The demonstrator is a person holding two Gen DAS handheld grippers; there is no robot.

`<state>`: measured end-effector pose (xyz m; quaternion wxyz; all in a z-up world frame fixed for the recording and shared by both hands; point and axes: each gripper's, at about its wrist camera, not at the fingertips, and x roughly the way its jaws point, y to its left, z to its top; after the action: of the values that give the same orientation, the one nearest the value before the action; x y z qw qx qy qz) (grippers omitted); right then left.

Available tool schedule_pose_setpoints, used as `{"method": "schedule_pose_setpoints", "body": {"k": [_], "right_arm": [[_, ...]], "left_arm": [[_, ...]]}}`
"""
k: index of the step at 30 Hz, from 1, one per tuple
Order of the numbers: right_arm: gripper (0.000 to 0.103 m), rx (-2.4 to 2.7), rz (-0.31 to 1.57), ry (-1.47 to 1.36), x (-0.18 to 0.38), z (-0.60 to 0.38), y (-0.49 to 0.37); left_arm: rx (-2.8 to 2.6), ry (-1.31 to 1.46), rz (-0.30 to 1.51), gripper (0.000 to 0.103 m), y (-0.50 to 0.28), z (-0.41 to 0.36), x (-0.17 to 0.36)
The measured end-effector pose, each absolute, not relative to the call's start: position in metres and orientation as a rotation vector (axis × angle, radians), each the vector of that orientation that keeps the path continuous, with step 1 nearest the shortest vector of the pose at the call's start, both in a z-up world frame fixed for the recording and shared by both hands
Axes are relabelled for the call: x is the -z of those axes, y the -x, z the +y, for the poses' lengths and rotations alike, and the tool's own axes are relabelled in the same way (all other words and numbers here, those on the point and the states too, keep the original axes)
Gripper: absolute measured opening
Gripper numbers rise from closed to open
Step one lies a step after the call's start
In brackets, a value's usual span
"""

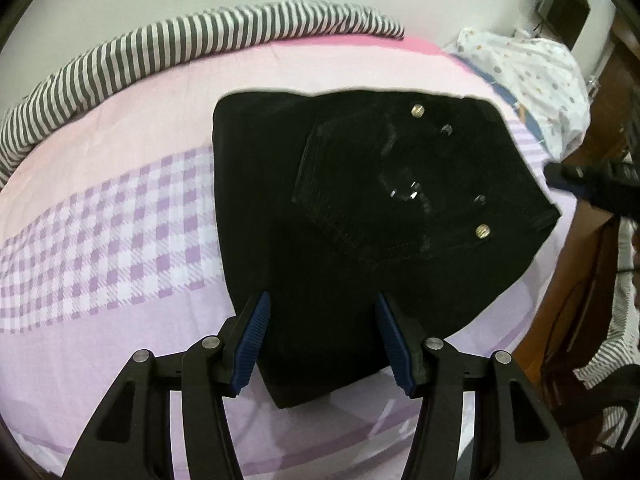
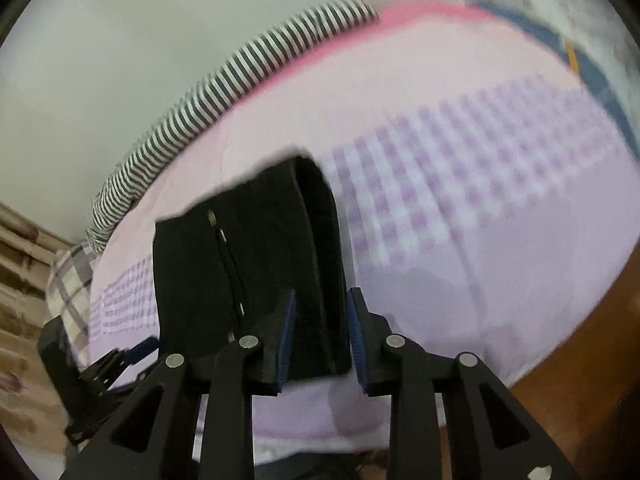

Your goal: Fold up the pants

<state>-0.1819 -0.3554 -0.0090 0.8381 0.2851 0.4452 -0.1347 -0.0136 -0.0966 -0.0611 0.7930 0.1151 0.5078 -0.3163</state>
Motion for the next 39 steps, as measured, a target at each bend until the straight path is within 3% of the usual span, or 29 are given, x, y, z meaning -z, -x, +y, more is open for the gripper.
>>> {"method": "schedule_pose_setpoints", "body": {"k": [4, 10, 14, 18, 21, 23, 29, 39], "right_arm": [[0.025, 0.216, 0.889, -0.544, -0.013, -0.352, 0.146], [0.02, 0.147, 0.946, -0.513, 0.0, -0.343, 0.09], [0.006, 0.183, 1.017, -0.484, 0.023, -0.349, 0.071], [0.003, 0.176, 1.022, -0.532, 0.034, -0.36, 0.069], [0.004, 0.178, 1.021, -0.524, 0.031, -0.357, 0.073], [0.014, 0.176, 1.025, -0.496, 0.026, -0.349, 0.08], [0.021, 0.144, 1.057, -0.419, 0.021, -0.315, 0.125], [0.022, 0.165, 1.059, -0.403, 0.03, -0.302, 0.179]], "left_arm": [[0.719, -0.249, 1.069, 0.056, 0.015, -0.1, 0.054], [0.746, -0.235, 1.157, 0.056, 0.015, -0.102, 0.075], [0.76, -0.214, 1.165, 0.056, 0.013, -0.101, 0.076], [0.756, -0.226, 1.164, 0.056, 0.013, -0.103, 0.079], [0.753, -0.227, 1.165, 0.057, 0.011, -0.103, 0.081], [0.751, -0.226, 1.164, 0.057, 0.012, -0.104, 0.081], [0.742, -0.236, 1.159, 0.057, 0.017, -0.107, 0.081], [0.743, -0.215, 1.163, 0.057, 0.016, -0.102, 0.079]]}}
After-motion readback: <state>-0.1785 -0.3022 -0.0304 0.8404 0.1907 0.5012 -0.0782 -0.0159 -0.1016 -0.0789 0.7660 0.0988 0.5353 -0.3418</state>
